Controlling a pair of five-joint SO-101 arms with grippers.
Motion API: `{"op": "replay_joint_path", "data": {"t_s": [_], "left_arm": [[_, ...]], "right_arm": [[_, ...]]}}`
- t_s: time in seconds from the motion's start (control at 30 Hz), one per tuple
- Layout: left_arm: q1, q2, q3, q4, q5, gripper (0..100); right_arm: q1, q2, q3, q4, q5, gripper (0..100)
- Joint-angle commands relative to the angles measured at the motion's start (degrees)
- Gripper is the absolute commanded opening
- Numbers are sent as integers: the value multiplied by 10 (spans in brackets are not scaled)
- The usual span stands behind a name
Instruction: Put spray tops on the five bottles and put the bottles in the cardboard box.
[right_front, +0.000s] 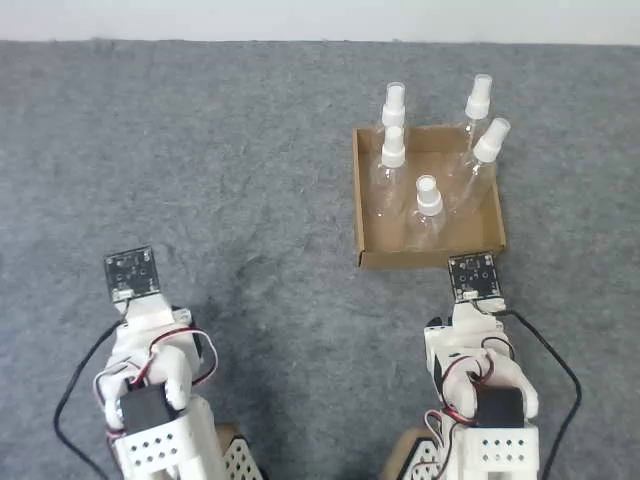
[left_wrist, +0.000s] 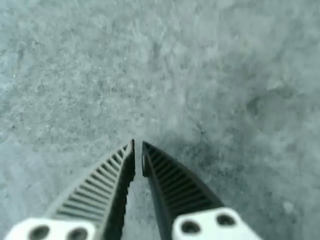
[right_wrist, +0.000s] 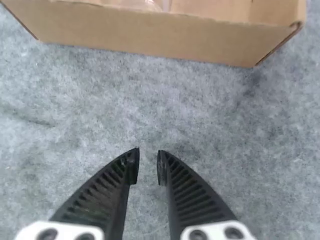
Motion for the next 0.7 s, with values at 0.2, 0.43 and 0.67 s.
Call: {"op": "replay_joint_path", "data": {"t_s": [0.2,0.43,0.67], "left_arm": [[-1,-10,-4,5,0,17],[-1,-10,-4,5,0,17],[-1,-10,-4,5,0,17]], "right_arm": [[7,-10,12,4,-2,20],[7,-10,12,4,-2,20],[4,-10,12,0,-4,24]]}}
